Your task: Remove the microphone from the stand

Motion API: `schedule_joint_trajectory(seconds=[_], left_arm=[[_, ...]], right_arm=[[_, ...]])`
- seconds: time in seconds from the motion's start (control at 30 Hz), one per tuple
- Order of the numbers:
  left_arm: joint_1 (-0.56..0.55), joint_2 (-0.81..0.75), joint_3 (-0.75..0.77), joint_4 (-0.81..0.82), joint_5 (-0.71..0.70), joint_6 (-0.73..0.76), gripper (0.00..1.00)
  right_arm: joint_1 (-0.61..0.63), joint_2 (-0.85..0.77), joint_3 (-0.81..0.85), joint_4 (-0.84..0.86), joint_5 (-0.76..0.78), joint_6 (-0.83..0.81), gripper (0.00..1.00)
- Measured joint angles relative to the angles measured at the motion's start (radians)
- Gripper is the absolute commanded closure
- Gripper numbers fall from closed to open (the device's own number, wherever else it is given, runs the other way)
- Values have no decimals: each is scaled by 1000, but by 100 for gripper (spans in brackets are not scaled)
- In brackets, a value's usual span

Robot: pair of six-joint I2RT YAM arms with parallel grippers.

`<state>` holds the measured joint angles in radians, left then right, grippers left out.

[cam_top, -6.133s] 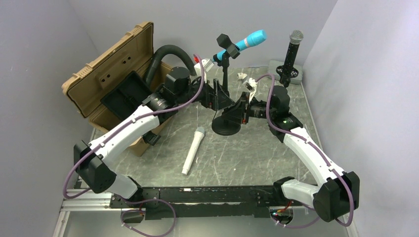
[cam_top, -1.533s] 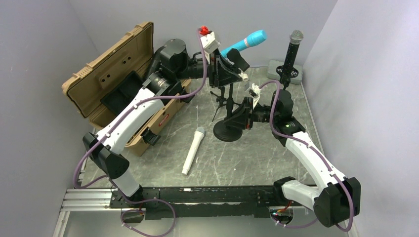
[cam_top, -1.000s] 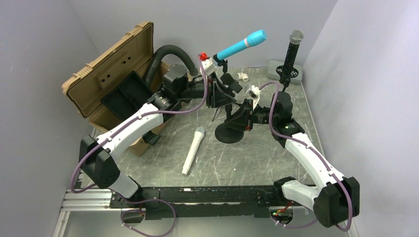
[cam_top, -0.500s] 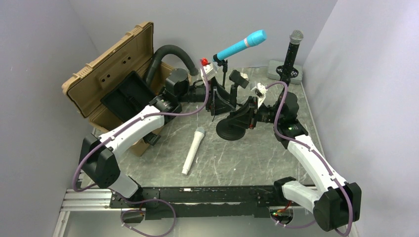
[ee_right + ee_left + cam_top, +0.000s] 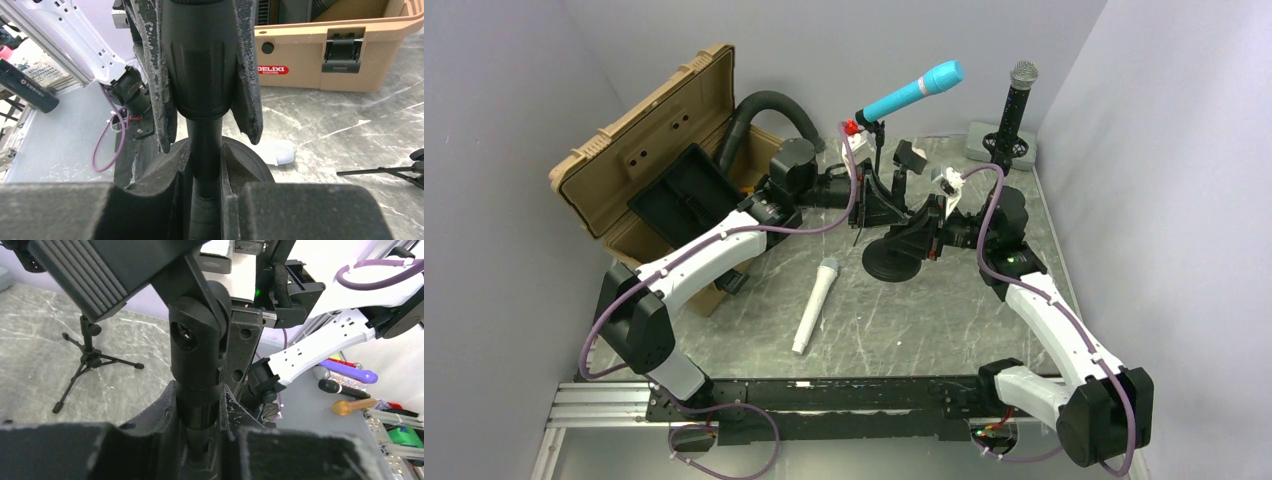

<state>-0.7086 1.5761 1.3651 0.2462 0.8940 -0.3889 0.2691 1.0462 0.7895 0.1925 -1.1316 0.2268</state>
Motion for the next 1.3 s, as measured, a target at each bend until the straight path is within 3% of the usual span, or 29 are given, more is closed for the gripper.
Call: schedule_joint_trajectory(seconds=[0.23,0.3,0.4,0.47,0.6,0.97,1.3], left_arm=[[-2,1,4,-14,-2,14,100],[2,0,4,-25,-7,31,100],[10,-5,0,-39,-10,54,100],[26,-13,-8,-53,-15,72,100],[84,-37,-31,-93,-45,133,100],[191,-89,-255,-16,-148,315,100],[272,77,-299,217,-185,351,100]], right_arm=[[0,0,0,-17,19,-41,98],[0,-1,0,-32,34,-55,81],[2,-1,0,-47,60,-70,38],[5,-2,1,-51,66,-77,19],[4,-6,3,-55,101,-97,4],[0,34,24,-79,253,-202,0],[0,85,32,-79,315,-255,0]])
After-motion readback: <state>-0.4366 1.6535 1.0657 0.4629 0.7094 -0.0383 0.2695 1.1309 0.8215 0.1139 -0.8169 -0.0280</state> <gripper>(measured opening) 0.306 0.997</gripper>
